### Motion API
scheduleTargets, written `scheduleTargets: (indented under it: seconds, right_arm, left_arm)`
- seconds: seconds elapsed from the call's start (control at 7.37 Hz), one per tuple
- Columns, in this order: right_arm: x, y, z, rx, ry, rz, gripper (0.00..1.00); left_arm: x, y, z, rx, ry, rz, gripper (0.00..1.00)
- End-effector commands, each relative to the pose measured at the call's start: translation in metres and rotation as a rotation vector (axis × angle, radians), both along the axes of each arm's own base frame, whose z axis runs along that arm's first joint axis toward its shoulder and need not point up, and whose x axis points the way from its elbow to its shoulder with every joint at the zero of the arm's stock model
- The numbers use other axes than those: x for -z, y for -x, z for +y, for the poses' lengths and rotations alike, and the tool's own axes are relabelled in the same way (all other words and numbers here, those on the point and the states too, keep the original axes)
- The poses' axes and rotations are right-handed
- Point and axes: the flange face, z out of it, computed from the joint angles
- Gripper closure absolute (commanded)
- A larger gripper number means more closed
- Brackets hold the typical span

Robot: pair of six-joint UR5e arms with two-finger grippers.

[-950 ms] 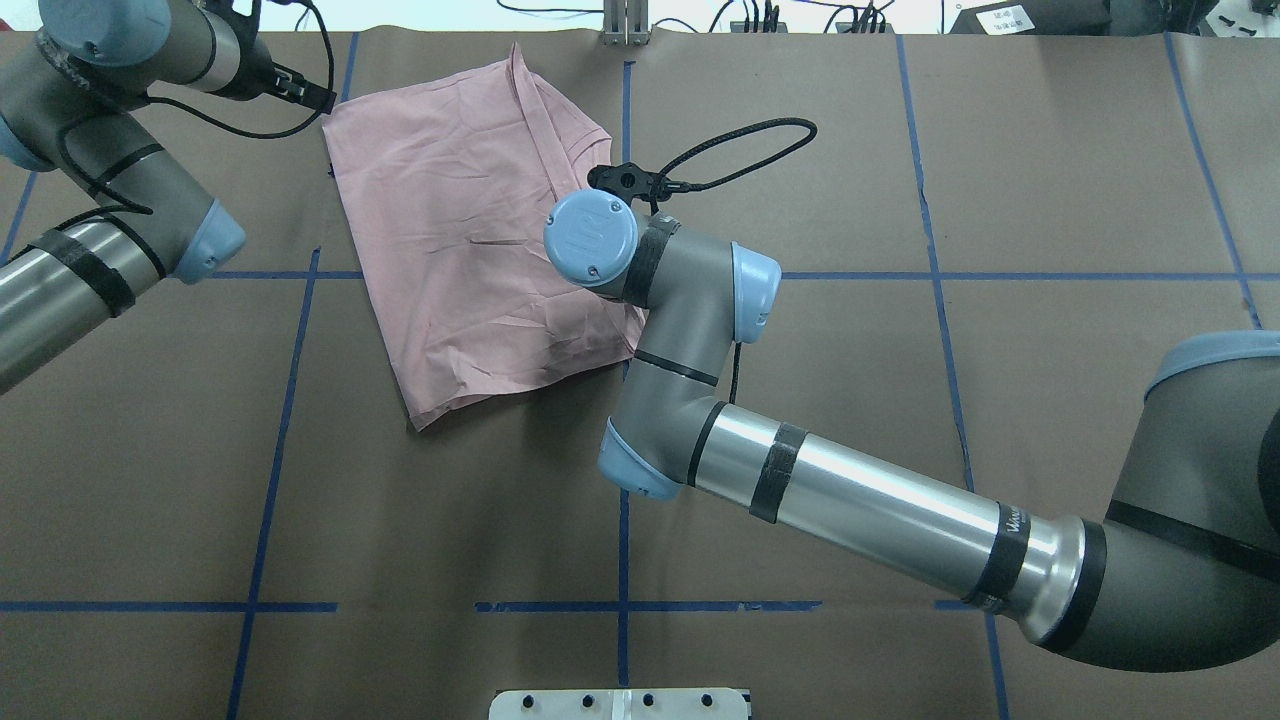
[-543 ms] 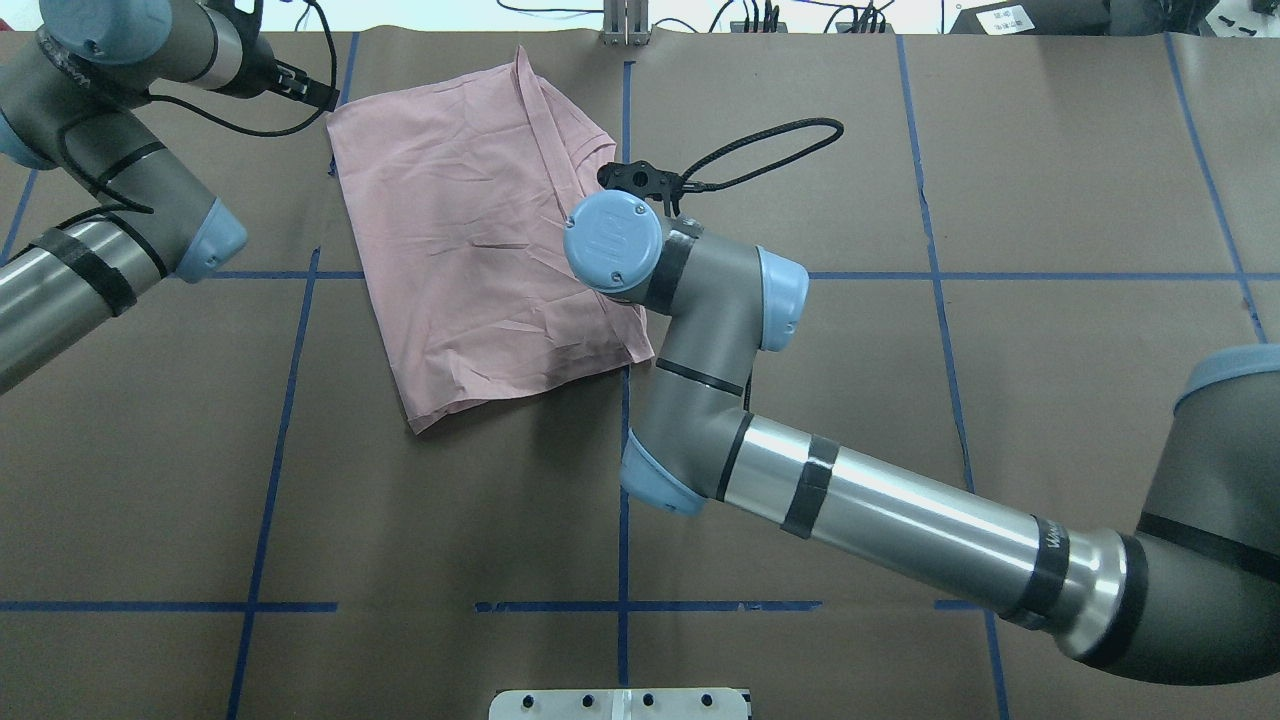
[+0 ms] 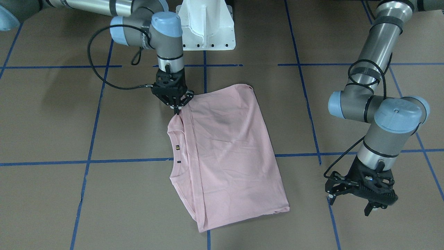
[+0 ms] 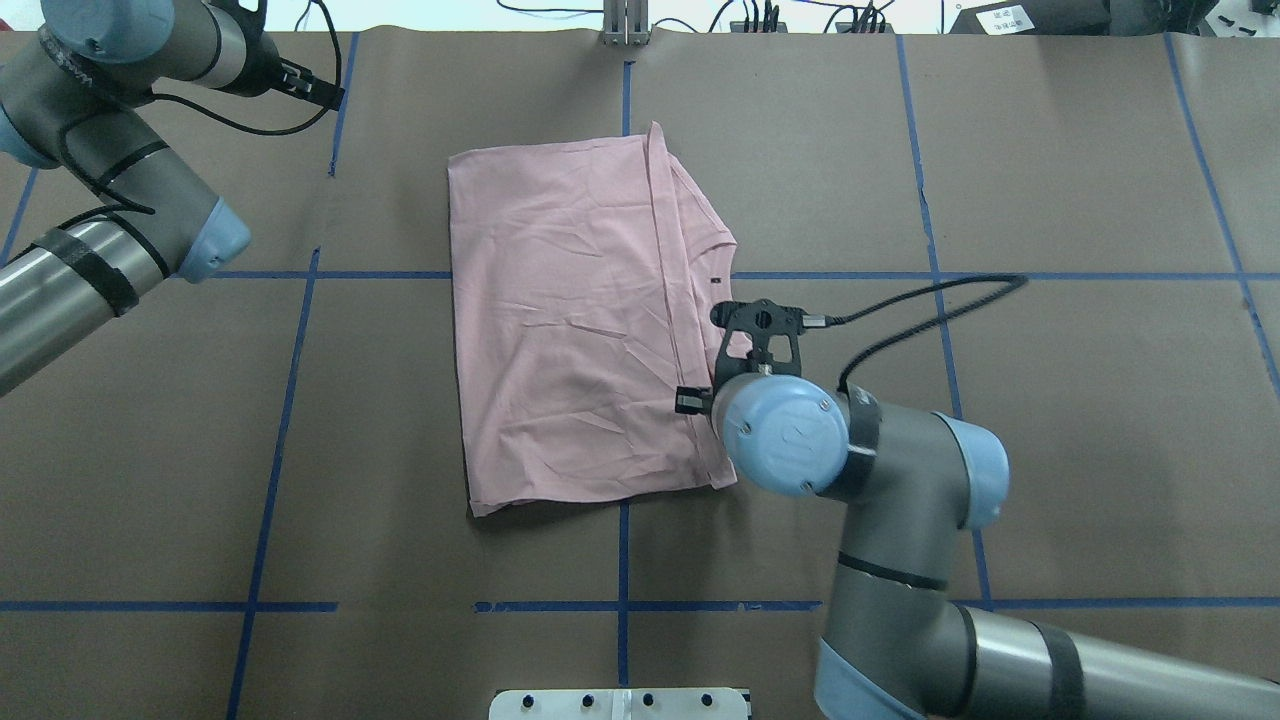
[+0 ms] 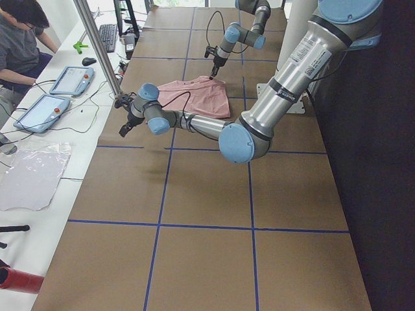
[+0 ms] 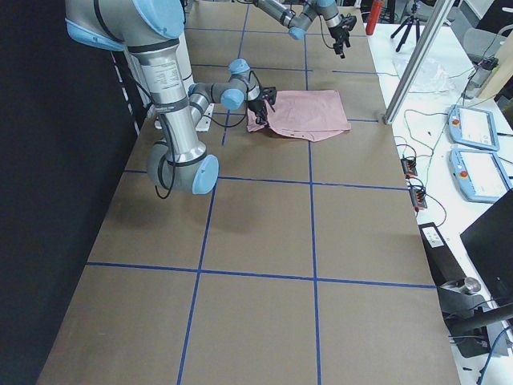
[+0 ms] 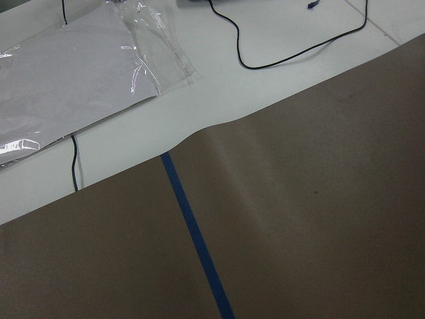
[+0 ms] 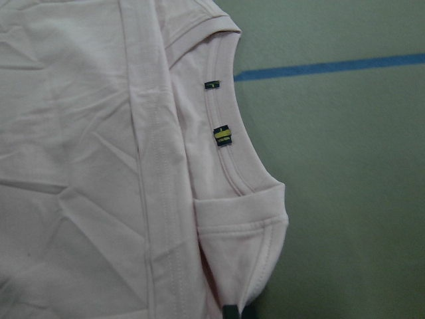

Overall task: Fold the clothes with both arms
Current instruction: 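Press the collar edge and slide the shirt toward the robot with the right gripper, then bring the left gripper to the shirt's near edge beside the right gripper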

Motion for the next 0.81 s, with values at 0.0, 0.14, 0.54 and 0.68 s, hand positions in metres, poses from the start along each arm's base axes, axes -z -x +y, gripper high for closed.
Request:
scheduleTargets:
  seconds: [0.0, 0.14, 0.54, 0.68]
  right_arm:
    - [-0.002, 0.002, 0.036, -0.008, -0.008, -0.012, 0.27]
    - [-0.001, 0.002, 0.038, -0.013, -0.029, -0.005, 0.0]
    - [0.013, -0.053, 0.051, 0.08, -0.065, -0.057, 0.0]
    - [0.005, -0.066, 0.053, 0.09, -0.09, -0.124, 0.0]
  left_arm:
    - [0.002, -0.002, 0.001, -0.004, -0.002, 0.004, 0.0]
    - [0.009, -0.004, 0.003, -0.004, -0.008, 0.014, 0.0]
    - [0.032, -0.037, 0.073, -0.025, 0.098, 0.197, 0.0]
    - [0.05, -0.064, 0.121, -0.039, 0.16, 0.277, 0.0]
